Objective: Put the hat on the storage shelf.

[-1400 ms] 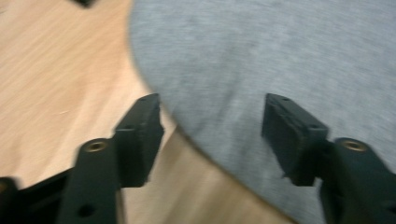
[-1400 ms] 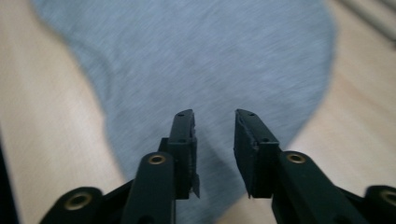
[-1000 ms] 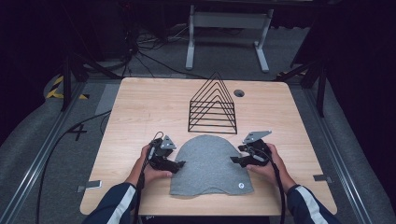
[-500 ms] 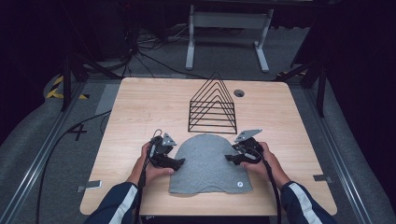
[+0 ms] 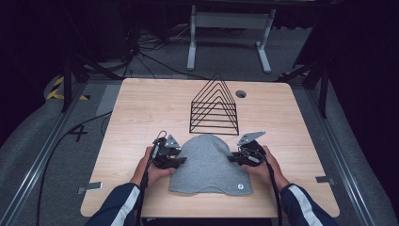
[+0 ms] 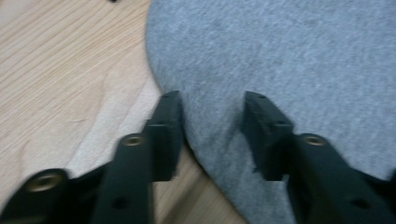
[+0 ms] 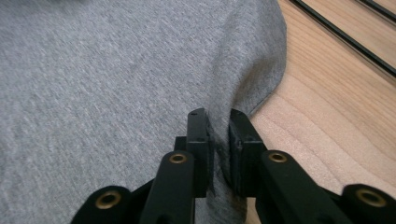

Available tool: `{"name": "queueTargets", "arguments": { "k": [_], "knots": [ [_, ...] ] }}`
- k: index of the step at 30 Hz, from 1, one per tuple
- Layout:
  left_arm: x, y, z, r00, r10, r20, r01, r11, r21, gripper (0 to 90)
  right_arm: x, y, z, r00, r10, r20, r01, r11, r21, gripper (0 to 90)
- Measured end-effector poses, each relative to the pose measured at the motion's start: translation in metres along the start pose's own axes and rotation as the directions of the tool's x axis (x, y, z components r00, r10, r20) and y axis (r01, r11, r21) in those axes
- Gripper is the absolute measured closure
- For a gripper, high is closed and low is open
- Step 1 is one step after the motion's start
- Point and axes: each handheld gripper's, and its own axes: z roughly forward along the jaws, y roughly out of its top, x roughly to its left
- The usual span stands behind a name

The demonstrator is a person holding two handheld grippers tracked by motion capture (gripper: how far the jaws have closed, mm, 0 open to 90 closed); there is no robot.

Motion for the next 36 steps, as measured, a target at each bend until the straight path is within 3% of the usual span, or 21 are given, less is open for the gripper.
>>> {"name": "queueTargets", "arguments": {
  "k": [1,5,11,12,16,25,29,34,36],
  "knots": [
    [0.001,-0.001,0.0,0.9997,-0.016,0.016,0.017,0.9998,-0.011,69.9,-0.001,0.0,0.0,1.0,0.006,-0.002,-0.006,1.0,-0.001,83.1],
    [0.002,-0.001,-0.001,0.9988,0.01,0.048,-0.01,0.9999,-0.011,85.1,-0.002,-0.001,-0.003,1.0,-0.004,0.005,0.004,1.0,-0.003,84.3],
    [-0.003,0.003,-0.008,0.9974,0.056,0.046,-0.054,0.998,-0.033,87.3,0.0,0.0,-0.017,0.9993,-0.038,0.007,0.038,0.998,-0.043,84.4],
    [-0.003,0.005,-0.011,0.9976,0.048,0.05,-0.045,0.9978,-0.049,87.4,-0.001,0.001,-0.02,0.999,-0.044,0.012,0.045,0.998,-0.054,84.5],
    [-0.004,0.017,-0.023,0.996,0.08,0.041,-0.076,0.9929,-0.091,87.5,0.0,0.004,-0.033,0.9987,-0.047,0.021,0.049,0.995,-0.092,84.6],
    [-0.007,0.047,-0.051,0.9861,0.157,0.053,-0.145,0.9726,-0.181,87.6,0.003,0.015,-0.073,0.996,-0.064,0.063,0.074,0.981,-0.177,84.7],
    [-0.007,0.065,-0.067,0.9803,0.196,0.022,-0.188,0.9605,-0.205,87.7,0.004,0.025,-0.092,0.9931,-0.076,0.09,0.094,0.971,-0.218,84.7],
    [-0.005,0.084,-0.081,0.9773,0.212,-0.002,-0.206,0.9493,-0.237,87.7,0.004,0.039,-0.11,0.9883,-0.093,0.121,0.121,0.961,-0.247,84.7],
    [-0.005,0.092,-0.087,0.972,0.234,-0.02,-0.232,0.9436,-0.236,87.7,0.003,0.044,-0.117,0.9868,-0.094,0.132,0.126,0.958,-0.258,84.7]
  ]
}}
